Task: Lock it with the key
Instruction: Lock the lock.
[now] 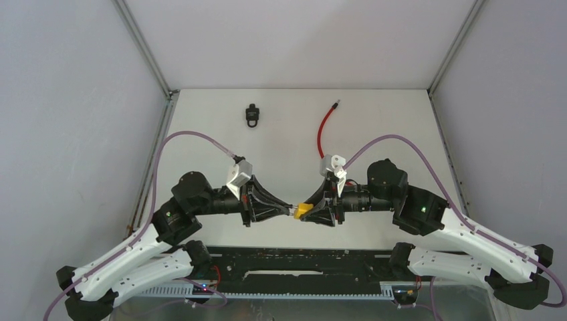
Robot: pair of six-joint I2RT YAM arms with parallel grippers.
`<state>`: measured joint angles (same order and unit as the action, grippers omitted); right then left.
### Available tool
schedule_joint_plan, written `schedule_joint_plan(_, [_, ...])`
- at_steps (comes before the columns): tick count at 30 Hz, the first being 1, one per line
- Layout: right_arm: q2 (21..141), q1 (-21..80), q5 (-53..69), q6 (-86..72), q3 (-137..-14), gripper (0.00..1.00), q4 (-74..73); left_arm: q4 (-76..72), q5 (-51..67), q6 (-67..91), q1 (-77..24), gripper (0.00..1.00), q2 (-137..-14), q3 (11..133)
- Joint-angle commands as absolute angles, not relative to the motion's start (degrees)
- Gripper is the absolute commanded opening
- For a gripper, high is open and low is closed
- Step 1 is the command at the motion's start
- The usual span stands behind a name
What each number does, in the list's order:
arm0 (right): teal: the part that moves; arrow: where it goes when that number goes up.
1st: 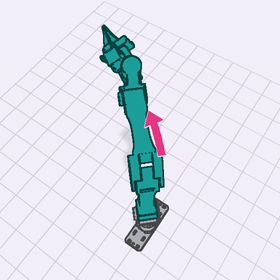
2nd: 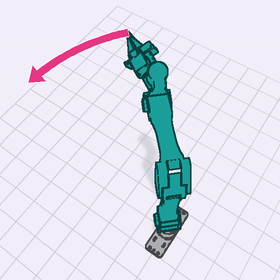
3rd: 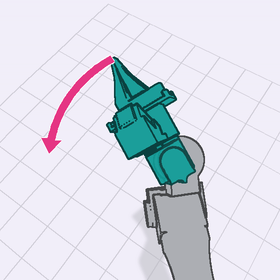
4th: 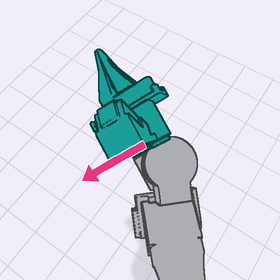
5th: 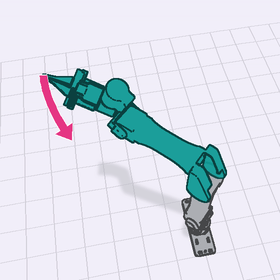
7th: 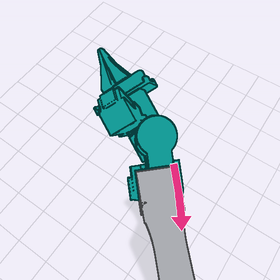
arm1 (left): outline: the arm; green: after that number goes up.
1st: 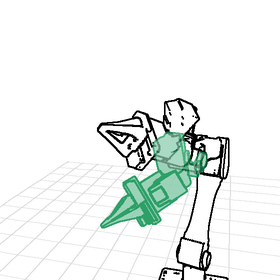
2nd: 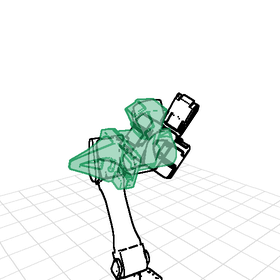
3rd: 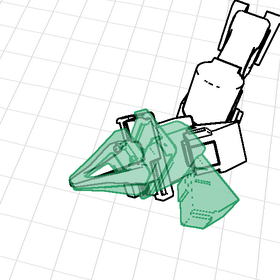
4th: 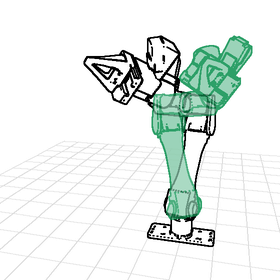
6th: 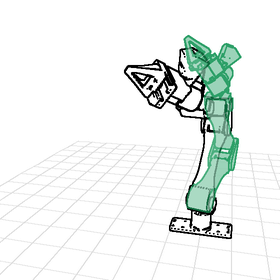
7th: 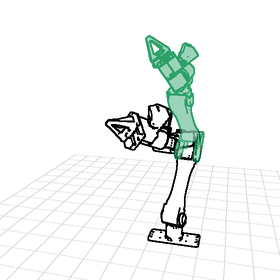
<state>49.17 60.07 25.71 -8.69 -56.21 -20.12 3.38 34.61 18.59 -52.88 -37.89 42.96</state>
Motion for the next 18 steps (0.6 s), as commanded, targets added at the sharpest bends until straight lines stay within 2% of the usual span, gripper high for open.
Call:
schedule_joint_plan(1, [49.5, 60.3, 21.7, -8.7, -59.5, 0.0, -12.4, 0.3, 36.4, 21.5, -53.4, 0.0, -39.2, 44.4])
schedule_joint_plan(18, [51.3, 61.1, 24.2, -12.9, -59.5, 0.0, -6.6, -2.8, 36.8, 22.2, -53.9, 0.0, -40.7, 43.2])
